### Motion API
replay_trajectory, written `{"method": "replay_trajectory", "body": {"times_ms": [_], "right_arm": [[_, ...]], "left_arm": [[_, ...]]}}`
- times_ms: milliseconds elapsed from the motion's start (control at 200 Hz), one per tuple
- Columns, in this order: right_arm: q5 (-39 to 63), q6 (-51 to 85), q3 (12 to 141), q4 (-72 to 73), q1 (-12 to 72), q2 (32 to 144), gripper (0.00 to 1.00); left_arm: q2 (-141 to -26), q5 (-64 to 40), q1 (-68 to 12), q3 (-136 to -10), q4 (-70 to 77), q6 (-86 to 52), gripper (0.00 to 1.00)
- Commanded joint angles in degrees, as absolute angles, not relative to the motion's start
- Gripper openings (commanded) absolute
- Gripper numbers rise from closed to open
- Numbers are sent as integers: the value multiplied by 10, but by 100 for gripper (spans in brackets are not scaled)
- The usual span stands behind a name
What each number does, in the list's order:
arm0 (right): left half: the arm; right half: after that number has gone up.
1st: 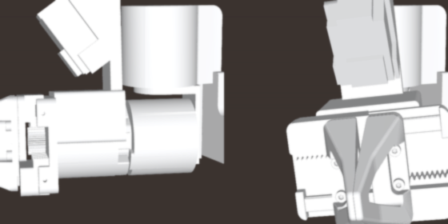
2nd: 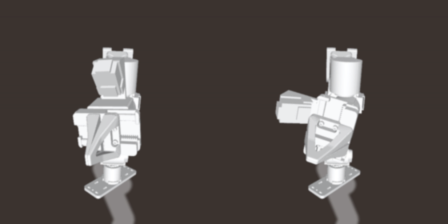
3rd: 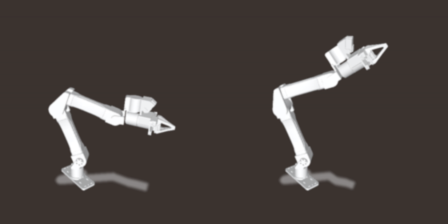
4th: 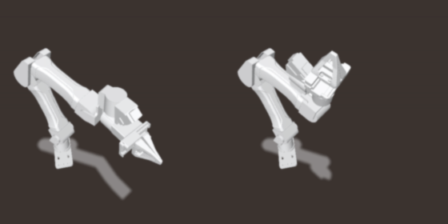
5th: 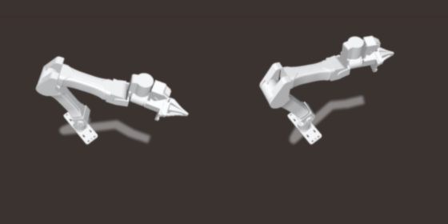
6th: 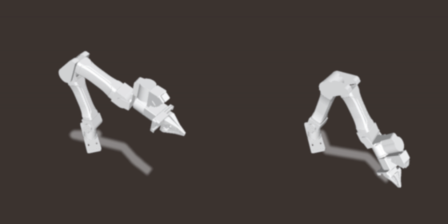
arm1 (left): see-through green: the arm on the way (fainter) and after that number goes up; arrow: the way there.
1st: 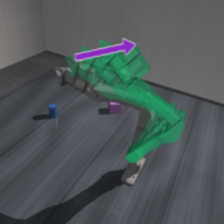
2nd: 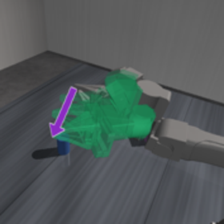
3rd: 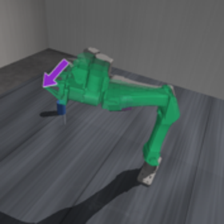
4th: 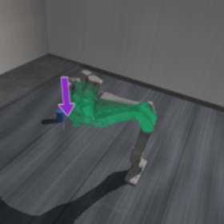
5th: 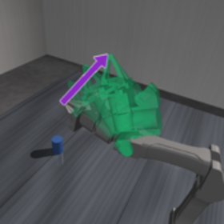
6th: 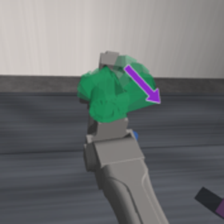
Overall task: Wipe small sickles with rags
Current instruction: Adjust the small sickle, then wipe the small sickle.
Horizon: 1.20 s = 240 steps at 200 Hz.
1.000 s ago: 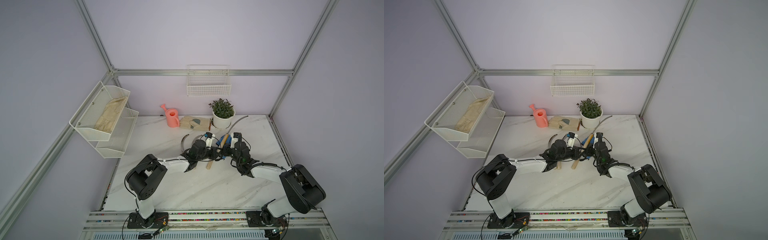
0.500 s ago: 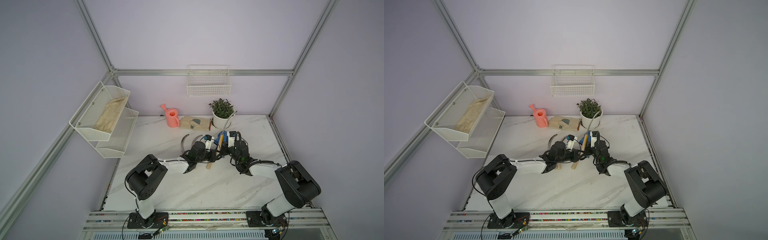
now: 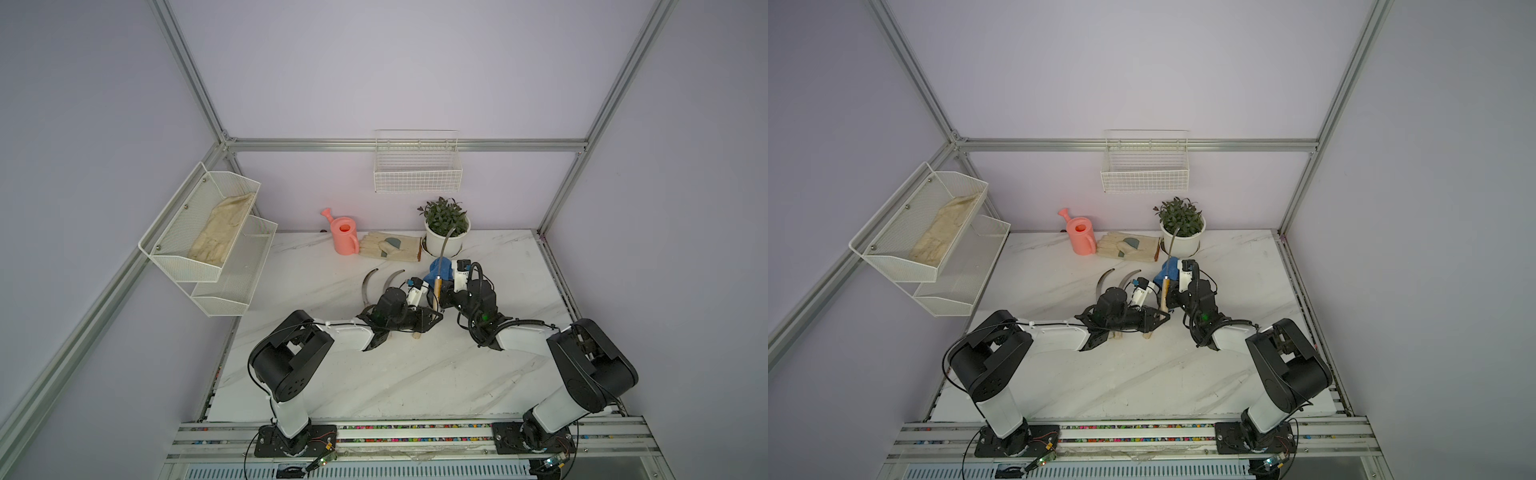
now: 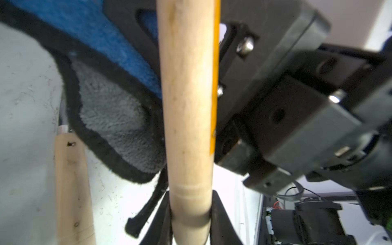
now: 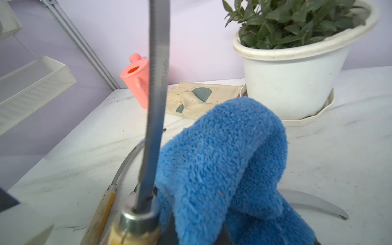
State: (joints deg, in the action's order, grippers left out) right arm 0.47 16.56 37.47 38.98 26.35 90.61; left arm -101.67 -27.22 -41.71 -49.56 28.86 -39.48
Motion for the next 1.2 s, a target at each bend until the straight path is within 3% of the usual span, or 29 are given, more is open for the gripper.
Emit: {"method": "replay_trajectory", "body": {"times_ms": [0,190,475,875,1195], "right_arm": [[-52,197,375,377,268,856,0],[-60,205,345,347,268,822,0],[36,235,291,397,271,802,0],[168,293,240,497,308,740,0],[111,296,257,466,308,752,0]], "left_arm": [[-1010,-353,-391,-476,397,-428,0],[-980,-359,-364,-487,401,-427,0],[-910,-308,-359,-535,336,-388,0],[-986,-316,-360,-634,318,-384,0],[-995,-321,-380,-626,318,-385,0]]}}
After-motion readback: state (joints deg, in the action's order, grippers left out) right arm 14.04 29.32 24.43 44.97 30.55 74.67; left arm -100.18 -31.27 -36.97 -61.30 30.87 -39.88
